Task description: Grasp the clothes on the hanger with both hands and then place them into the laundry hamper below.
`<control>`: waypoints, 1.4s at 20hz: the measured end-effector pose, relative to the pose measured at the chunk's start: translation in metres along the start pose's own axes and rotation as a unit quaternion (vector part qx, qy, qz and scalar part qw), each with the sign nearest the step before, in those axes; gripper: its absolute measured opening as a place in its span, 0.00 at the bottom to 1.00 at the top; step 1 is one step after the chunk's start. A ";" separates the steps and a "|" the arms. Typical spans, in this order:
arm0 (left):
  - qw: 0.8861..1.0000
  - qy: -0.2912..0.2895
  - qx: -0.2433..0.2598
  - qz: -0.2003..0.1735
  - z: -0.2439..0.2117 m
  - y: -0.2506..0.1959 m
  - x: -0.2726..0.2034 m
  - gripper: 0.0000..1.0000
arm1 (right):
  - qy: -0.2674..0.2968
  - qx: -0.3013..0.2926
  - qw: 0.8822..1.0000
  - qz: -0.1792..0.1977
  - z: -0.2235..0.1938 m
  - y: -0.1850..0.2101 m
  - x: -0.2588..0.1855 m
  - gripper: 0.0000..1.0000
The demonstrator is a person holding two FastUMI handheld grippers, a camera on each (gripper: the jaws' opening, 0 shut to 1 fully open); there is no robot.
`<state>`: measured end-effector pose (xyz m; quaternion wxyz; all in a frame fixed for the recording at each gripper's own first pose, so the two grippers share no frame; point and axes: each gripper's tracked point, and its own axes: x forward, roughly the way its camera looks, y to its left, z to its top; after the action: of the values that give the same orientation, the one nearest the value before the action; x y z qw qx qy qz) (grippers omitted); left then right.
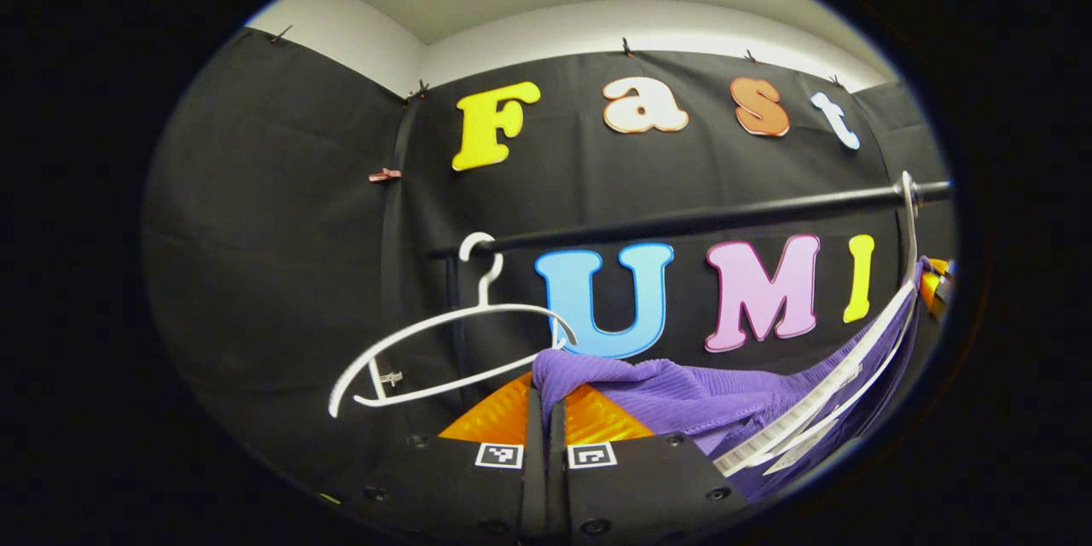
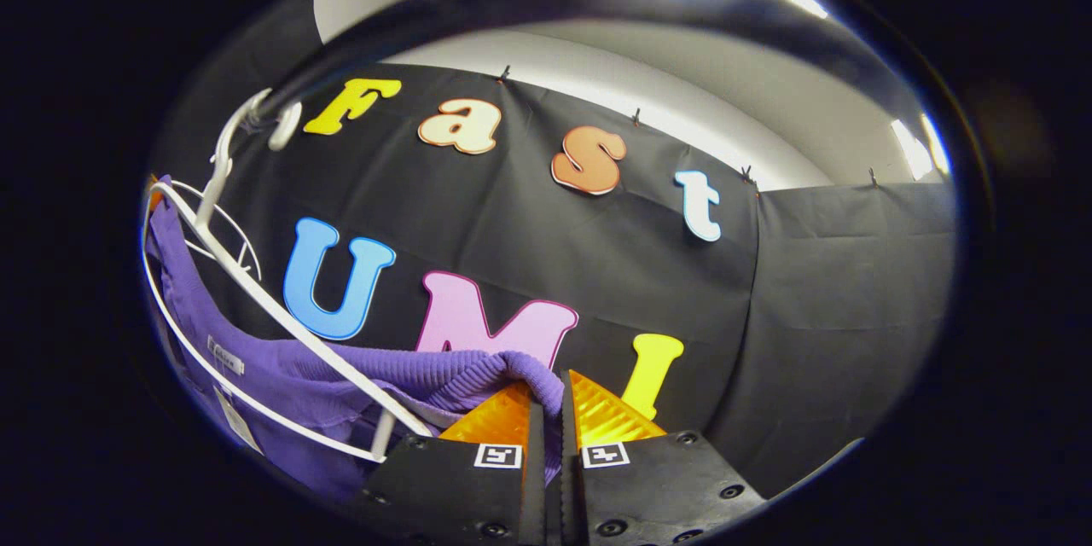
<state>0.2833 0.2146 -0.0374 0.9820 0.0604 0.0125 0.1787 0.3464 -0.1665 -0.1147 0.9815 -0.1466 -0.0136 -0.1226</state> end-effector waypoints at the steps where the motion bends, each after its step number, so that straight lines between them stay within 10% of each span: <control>1: 1.000 0.004 -0.001 -0.001 -0.008 -0.004 0.003 0.05 | 0.009 -0.005 1.000 -0.005 -0.011 -0.001 0.001 0.11; 7: 0.994 0.064 -0.086 -0.001 -0.080 -0.001 -0.007 0.05 | 0.045 -0.022 0.999 0.008 -0.063 0.014 -0.018 0.11; 13: 0.992 0.105 -0.061 -0.040 -0.151 -0.060 -0.047 0.05 | 0.131 -0.009 0.989 0.062 -0.135 0.048 -0.081 0.09; 20: 0.980 0.158 -0.062 -0.108 -0.202 -0.130 -0.084 0.05 | 0.162 0.053 0.970 0.174 -0.128 0.132 -0.145 0.10; 28: 0.977 0.109 -0.065 -0.173 -0.159 -0.178 -0.102 0.05 | 0.127 0.117 0.939 0.297 -0.065 0.211 -0.171 0.10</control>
<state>0.2423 0.0319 -0.2167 0.9925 -0.0265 0.1185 0.0118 0.2317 0.0507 -0.2479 0.9770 -0.0113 0.1415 0.1593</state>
